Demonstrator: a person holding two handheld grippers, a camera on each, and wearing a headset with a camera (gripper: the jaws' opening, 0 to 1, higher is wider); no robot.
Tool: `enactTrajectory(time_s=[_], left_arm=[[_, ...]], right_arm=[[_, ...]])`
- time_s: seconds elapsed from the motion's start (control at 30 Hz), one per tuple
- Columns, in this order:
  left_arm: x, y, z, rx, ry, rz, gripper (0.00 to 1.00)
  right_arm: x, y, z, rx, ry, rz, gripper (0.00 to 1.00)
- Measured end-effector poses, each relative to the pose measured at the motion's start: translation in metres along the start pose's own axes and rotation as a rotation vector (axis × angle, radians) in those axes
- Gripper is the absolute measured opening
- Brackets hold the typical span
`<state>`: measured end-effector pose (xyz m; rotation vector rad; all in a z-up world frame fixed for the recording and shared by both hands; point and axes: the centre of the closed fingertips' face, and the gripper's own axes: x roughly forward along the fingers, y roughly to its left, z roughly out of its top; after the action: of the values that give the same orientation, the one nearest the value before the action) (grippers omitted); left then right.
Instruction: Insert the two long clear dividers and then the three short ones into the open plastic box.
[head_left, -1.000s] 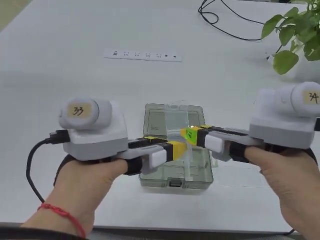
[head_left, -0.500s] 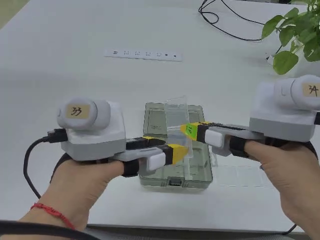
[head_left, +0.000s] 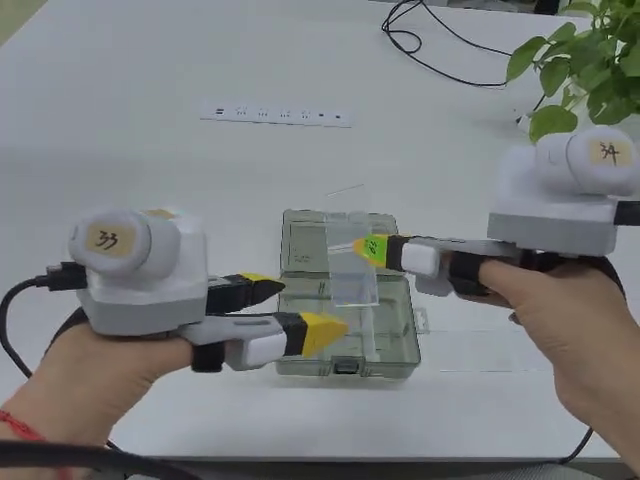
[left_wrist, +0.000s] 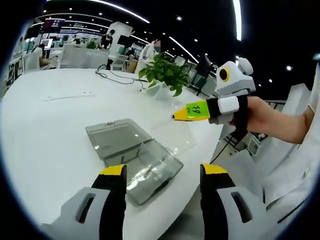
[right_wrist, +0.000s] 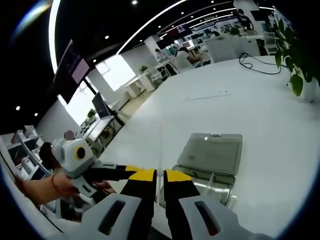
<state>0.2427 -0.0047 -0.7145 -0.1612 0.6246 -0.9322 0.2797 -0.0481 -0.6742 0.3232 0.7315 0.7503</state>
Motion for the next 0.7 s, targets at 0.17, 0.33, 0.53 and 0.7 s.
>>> enactTrajectory(time_s=[0.17, 0.33, 0.53, 0.7], left_arm=[[-0.009, 0.006, -0.003, 0.073, 0.023, -0.029, 0.72], [-0.013, 0.010, -0.003, 0.210, 0.030, -0.057, 0.89], [-0.014, 0.010, -0.013, 0.277, 0.071, -0.095, 1.00], [-0.012, 0.014, -0.024, 0.321, 0.101, -0.122, 1.00]], right_arm=[[0.002, 0.000, 0.001, 0.025, 0.016, -0.024, 0.07], [0.003, -0.001, 0.001, 0.040, 0.023, -0.058, 0.07], [0.005, -0.006, 0.002, 0.058, 0.039, -0.109, 0.07], [0.009, -0.014, -0.004, 0.080, 0.077, -0.159, 0.07]])
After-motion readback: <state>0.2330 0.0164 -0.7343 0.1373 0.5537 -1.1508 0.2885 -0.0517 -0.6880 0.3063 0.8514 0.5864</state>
